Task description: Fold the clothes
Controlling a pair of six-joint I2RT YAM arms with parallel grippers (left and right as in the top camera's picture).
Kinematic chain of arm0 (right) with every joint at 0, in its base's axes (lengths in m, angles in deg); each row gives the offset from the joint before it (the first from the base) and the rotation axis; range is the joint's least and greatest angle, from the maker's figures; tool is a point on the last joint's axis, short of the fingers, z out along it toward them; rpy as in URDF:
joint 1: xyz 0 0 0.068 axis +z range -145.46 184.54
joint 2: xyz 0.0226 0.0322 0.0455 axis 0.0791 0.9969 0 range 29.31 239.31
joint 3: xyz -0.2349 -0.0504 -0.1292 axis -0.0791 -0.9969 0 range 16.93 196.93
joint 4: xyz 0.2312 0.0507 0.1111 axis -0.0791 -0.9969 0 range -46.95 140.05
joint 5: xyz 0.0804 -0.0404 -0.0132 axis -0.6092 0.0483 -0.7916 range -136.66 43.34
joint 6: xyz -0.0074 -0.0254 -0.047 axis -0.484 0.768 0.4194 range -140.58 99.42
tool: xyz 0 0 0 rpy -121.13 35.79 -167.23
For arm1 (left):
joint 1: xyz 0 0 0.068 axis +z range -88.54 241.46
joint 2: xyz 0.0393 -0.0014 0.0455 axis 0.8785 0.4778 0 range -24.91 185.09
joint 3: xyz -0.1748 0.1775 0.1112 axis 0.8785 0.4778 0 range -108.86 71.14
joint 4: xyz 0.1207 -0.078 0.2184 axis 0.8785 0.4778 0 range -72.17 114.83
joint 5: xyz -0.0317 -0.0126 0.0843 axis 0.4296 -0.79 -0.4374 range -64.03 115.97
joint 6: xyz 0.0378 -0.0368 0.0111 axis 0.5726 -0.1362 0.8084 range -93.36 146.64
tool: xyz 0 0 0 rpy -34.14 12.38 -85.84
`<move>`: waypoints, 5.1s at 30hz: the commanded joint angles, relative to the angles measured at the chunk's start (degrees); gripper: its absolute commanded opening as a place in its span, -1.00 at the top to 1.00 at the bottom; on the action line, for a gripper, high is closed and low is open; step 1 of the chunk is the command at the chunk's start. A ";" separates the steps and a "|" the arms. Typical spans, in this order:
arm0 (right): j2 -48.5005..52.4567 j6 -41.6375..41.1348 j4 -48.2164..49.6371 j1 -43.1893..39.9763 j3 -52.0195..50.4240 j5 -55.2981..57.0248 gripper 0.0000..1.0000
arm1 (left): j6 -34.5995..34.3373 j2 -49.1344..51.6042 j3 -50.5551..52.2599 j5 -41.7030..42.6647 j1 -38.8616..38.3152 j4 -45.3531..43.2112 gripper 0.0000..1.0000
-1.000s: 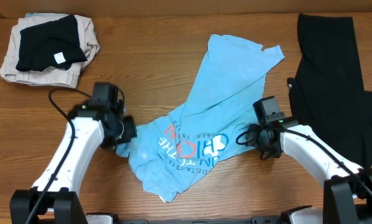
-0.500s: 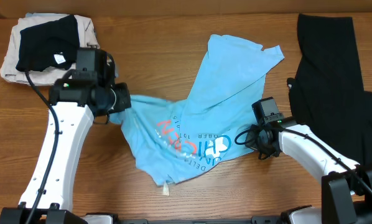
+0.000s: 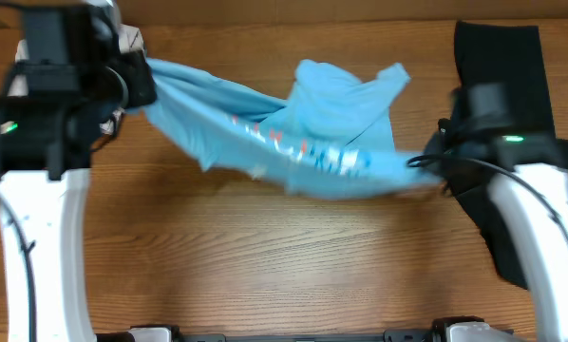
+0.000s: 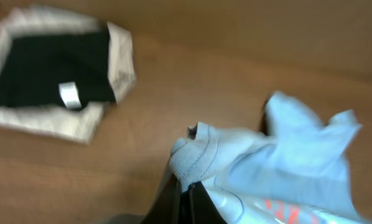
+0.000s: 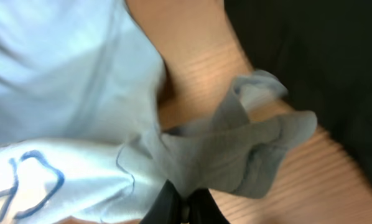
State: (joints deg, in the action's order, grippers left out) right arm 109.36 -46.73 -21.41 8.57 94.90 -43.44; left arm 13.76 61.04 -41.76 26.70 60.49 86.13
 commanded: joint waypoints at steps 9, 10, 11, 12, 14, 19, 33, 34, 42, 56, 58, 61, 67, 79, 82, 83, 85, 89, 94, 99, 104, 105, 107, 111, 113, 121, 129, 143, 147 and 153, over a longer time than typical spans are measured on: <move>-10.67 7.15 -17.16 -3.43 42.42 0.66 0.92 | 3.98 -3.43 -26.99 -1.36 0.42 6.14 0.92; -11.17 7.17 -18.21 -3.41 44.87 0.63 0.92 | 4.02 -4.28 -27.80 -1.38 0.42 6.49 0.92; -11.63 7.17 -19.04 -3.41 46.77 0.66 0.92 | 4.17 -5.31 -28.46 -1.38 0.42 6.78 0.92; -12.20 7.17 -20.13 -3.41 48.92 0.66 0.92 | 4.22 -6.49 -28.85 -1.38 0.42 6.97 0.92; -13.20 7.17 -22.08 -3.41 52.61 0.81 0.92 | 4.39 -8.94 -28.87 -1.38 0.42 7.15 0.92; -14.53 8.31 -25.57 -3.41 58.66 0.79 0.92 | 4.37 -13.90 -28.87 -7.56 0.42 8.24 0.92; -1.55 11.28 -23.74 -3.41 53.09 0.76 0.92 | 4.26 -1.55 -25.29 -11.58 0.42 13.99 0.92; 0.57 11.45 -23.17 -3.41 52.41 0.76 0.92 | 4.07 0.90 -25.29 -11.41 0.42 13.99 0.92; 20.41 12.94 -15.06 -3.41 47.78 0.09 0.92 | 3.87 20.96 -25.29 -9.62 0.02 9.94 0.92; 49.99 13.05 17.92 -3.23 47.71 -6.21 -1.00 | 3.02 51.36 -25.29 -3.23 -2.43 -17.92 -1.00; 50.03 12.87 17.81 -3.23 47.71 -6.58 -1.00 | 3.02 52.04 -25.29 -3.17 -2.62 -18.88 -1.00; 48.39 12.90 14.73 -3.15 48.30 -6.58 -1.00 | 3.02 51.25 -25.88 -2.71 -2.71 -18.47 -1.00; 42.91 12.87 0.26 -2.36 48.74 -10.95 -1.00 | 3.19 45.97 -29.68 3.34 -2.71 -7.93 -1.00; 42.10 12.17 -18.03 10.80 36.87 -10.82 -1.00 | 10.73 35.67 -30.36 4.59 -3.02 8.26 -1.00; 42.10 9.33 -13.09 14.99 29.40 -10.58 -1.00 | 15.04 35.65 -30.29 4.66 -3.04 8.48 -0.99; 42.10 8.41 -11.32 16.02 27.39 -10.12 -1.00 | 16.76 35.65 -30.23 4.66 -3.17 8.61 -1.00; 42.10 5.84 -8.26 17.92 23.56 -8.52 -1.00 | 19.37 35.65 -30.23 4.66 -3.50 8.57 -1.00; 42.10 2.40 -3.85 20.02 16.79 -7.13 -1.00 | 22.25 35.65 -30.21 4.66 -3.56 8.24 -1.00; 42.10 -0.20 -0.15 20.13 8.87 -7.17 -1.00 | 24.79 35.65 -30.18 4.68 -3.56 8.15 -0.99; 42.10 -2.67 5.73 19.78 0.74 -7.15 -1.00 | 24.96 35.65 -30.18 4.72 -3.61 8.13 -0.99; 42.10 -4.37 8.15 17.07 -4.48 -4.55 -1.00 | 25.03 35.67 -30.08 4.94 -3.87 7.80 -1.00; 42.10 -4.35 8.61 16.02 -5.29 -4.55 -1.00 | 25.27 35.67 -29.92 5.03 -3.98 7.65 -0.99; 42.10 -4.35 9.53 13.35 -6.69 -4.52 -1.00 | 26.40 35.85 -29.66 5.25 -4.37 7.45 -1.00; 42.10 -4.26 10.80 5.75 -8.28 -4.09 -1.00 | 28.37 37.22 -29.66 5.25 -5.95 7.48 -0.99; 42.10 -3.87 11.39 1.42 -8.26 -3.85 -1.00 | 29.49 38.34 -29.66 5.25 -6.91 7.48 -1.00; 42.10 -1.68 14.16 -17.42 -7.15 -4.66 -1.00 | 33.38 44.87 -29.66 5.09 -10.75 7.37 -1.00; 41.13 7.98 11.39 -27.65 -0.17 -18.40 -1.00 | 39.21 53.13 -29.66 5.84 -14.84 9.20 -1.00; 23.71 12.70 7.45 -22.34 3.89 -20.04 -1.00 | 51.69 55.10 -29.66 8.90 -30.18 7.91 -0.86; 22.93 12.72 6.75 -22.08 3.87 -19.89 -1.00 | 51.56 57.00 -29.66 6.16 -33.16 3.89 -0.60; 22.93 12.72 6.38 -22.14 3.85 -19.58 -1.00 | 48.63 59.69 -29.66 8.22 -35.26 -3.30 -0.54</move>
State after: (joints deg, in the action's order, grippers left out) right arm 132.51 -34.49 -15.18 -13.46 98.22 -63.17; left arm 63.87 118.18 -71.25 34.44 25.32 84.38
